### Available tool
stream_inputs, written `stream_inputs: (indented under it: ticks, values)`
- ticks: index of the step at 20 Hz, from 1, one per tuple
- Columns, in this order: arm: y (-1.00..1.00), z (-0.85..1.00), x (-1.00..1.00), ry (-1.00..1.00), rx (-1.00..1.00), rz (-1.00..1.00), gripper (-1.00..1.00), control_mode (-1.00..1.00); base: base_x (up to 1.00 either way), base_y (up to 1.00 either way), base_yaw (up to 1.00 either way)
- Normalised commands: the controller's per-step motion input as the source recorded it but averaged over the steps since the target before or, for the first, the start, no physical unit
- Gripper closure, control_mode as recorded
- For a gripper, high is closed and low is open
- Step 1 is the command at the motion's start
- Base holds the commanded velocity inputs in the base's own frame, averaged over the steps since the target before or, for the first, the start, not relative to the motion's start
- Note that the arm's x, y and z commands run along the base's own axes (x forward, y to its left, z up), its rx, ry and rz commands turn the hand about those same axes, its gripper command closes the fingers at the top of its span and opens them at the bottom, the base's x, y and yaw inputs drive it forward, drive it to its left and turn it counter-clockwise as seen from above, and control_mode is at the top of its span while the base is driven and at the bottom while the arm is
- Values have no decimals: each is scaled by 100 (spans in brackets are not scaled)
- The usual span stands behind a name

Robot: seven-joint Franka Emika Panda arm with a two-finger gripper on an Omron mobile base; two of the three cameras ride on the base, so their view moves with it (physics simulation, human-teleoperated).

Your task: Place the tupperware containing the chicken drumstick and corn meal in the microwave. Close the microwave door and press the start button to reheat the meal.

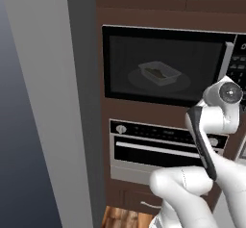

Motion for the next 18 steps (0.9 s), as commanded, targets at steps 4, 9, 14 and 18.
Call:
stream_inputs:
  ticks: [4,9,14,18]
  values:
    - [-75,0,-36,0,0,7,-100,-100,0,0,0]
    - [-57,0,-46,-1,0,20,-100,-100,0,0,0]
    - [-25,-5,-24,-2,0,20,100,-100,0,0,0]
    - [0,-23,0,-9,-1,14,100,-100,0,0,0]
